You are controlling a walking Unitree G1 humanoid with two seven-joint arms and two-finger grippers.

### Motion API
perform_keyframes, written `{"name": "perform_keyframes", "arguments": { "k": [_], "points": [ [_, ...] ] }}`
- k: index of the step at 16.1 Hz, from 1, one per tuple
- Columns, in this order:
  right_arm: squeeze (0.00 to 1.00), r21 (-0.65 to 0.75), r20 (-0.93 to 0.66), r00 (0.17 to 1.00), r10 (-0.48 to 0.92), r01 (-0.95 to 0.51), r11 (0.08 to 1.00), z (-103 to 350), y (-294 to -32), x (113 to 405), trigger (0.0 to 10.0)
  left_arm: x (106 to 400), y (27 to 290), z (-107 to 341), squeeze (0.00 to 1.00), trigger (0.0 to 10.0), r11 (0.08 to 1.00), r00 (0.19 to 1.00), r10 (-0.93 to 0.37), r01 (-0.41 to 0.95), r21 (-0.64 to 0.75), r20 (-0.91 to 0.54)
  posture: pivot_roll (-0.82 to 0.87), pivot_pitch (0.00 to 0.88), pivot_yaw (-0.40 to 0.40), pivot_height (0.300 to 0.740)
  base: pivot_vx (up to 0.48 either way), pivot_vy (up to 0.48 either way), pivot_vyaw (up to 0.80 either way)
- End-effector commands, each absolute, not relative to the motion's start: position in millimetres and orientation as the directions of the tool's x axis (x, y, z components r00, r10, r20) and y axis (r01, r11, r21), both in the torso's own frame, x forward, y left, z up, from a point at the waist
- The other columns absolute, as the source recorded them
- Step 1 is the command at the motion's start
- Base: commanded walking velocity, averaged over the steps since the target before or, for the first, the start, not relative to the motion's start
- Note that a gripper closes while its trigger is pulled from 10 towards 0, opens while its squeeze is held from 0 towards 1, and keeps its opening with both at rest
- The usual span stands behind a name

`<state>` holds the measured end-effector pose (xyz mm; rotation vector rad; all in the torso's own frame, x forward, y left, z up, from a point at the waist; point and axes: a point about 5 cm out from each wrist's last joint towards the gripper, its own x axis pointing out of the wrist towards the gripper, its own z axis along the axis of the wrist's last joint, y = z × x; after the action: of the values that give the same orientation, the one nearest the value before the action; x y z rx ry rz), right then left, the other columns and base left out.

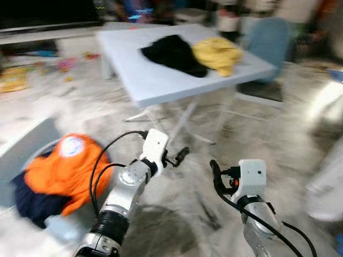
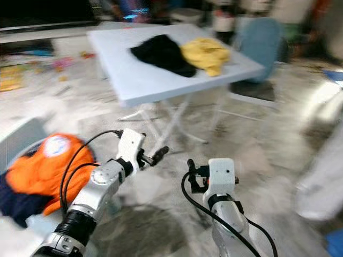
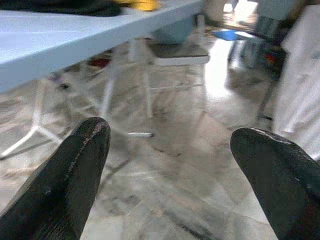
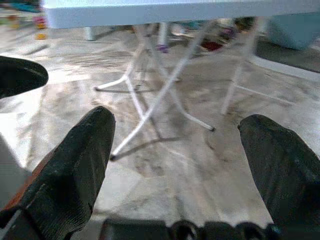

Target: Hang hanger

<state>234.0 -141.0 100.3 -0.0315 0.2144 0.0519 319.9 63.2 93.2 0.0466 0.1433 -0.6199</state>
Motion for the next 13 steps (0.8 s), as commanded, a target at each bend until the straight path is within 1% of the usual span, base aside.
{"name": "perform_keyframes", "arguments": {
  "k": [1, 6, 9, 13],
  "points": [
    [0.0, -0.029, -0.189, 0.981, 0.052, -0.058, 0.998, 105.8, -141.9, 235.6, 10.0, 321.3, 59.7, 96.9, 0.0, 10.0, 0.804, 0.797, -0.588, 0.594, 0.004, -0.138, 0.01, 0.004, -0.064, 0.74, 0.0, 0.0, 0.79],
    [0.0, -0.033, -0.178, 0.98, 0.084, -0.091, 0.995, 107.1, -137.5, 235.7, 10.0, 321.9, 60.8, 96.9, 0.0, 10.0, 0.808, 0.8, -0.586, 0.588, -0.021, -0.131, 0.01, 0.004, -0.065, 0.74, 0.0, 0.0, 0.79],
    [0.0, -0.046, -0.176, 0.979, 0.1, -0.11, 0.993, 106.9, -134.9, 235.9, 10.0, 321.5, 60.6, 97.2, 0.0, 10.0, 0.803, 0.795, -0.593, 0.596, -0.023, -0.126, 0.01, 0.004, -0.065, 0.74, 0.296, 0.0, 0.72],
    [0.0, -0.043, -0.171, 0.979, 0.111, -0.12, 0.992, 107.4, -134.1, 235.8, 10.0, 320.3, 58.5, 96.9, 0.0, 10.0, 0.793, 0.784, -0.609, 0.608, -0.044, -0.12, 0.01, 0.003, -0.066, 0.74, 0.38, 0.0, 0.0]
  ]
}}
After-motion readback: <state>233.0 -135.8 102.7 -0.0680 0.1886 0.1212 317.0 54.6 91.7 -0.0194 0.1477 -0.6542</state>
